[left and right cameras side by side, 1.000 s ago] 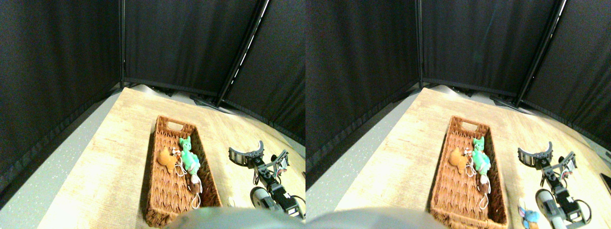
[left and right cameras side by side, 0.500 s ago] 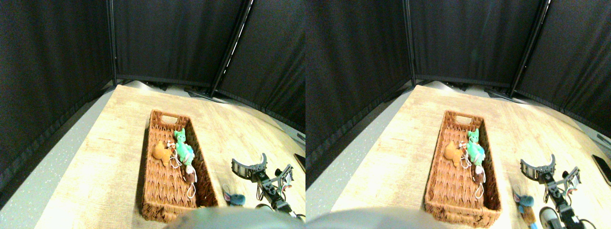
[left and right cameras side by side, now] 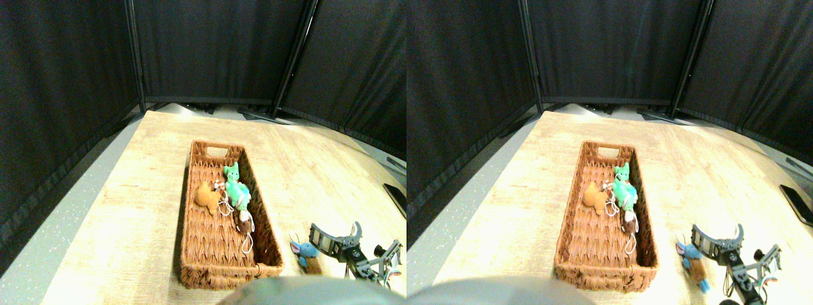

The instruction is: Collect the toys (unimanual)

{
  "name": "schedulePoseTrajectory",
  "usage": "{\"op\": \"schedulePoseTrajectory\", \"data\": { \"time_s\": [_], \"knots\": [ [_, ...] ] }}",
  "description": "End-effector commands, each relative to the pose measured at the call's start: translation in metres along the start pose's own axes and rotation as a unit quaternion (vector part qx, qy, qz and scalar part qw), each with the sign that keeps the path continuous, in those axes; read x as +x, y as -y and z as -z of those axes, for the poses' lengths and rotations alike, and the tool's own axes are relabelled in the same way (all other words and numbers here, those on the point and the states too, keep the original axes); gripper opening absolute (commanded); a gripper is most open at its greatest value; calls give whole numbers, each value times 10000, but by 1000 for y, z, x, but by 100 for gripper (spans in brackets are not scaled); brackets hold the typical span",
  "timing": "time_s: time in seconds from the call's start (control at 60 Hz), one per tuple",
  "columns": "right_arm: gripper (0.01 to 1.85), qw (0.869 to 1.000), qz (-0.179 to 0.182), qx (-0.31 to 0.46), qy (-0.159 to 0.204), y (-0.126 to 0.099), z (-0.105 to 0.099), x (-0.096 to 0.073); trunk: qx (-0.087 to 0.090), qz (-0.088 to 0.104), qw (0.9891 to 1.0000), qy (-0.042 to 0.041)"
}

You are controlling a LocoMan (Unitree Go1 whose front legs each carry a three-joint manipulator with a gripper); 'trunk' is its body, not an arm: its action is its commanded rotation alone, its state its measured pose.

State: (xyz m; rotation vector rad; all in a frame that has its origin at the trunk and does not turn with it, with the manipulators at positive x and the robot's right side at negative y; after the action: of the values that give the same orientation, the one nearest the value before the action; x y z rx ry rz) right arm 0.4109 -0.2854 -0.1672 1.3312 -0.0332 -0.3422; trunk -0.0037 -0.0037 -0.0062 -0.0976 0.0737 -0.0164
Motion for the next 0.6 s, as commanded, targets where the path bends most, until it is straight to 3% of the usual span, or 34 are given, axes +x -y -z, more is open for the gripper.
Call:
{"op": "schedulePoseTrajectory", "data": {
  "time_s": [0.017, 0.267, 0.467, 0.6],
  "knots": [
    [89, 9999, -117, 112, -54, -5, 5, -5, -116, 21, 9999, -45],
    [96, 9997, 194, 177, 19, 14, 14, -14, -206, -59, 9998, -64],
    [97, 9979, 494, 380, -196, 35, 20, -14, -255, -127, 9996, -56],
    [101, 9967, 663, 454, -131, 46, 24, -13, -264, -140, 9995, -64]
  ]
}}
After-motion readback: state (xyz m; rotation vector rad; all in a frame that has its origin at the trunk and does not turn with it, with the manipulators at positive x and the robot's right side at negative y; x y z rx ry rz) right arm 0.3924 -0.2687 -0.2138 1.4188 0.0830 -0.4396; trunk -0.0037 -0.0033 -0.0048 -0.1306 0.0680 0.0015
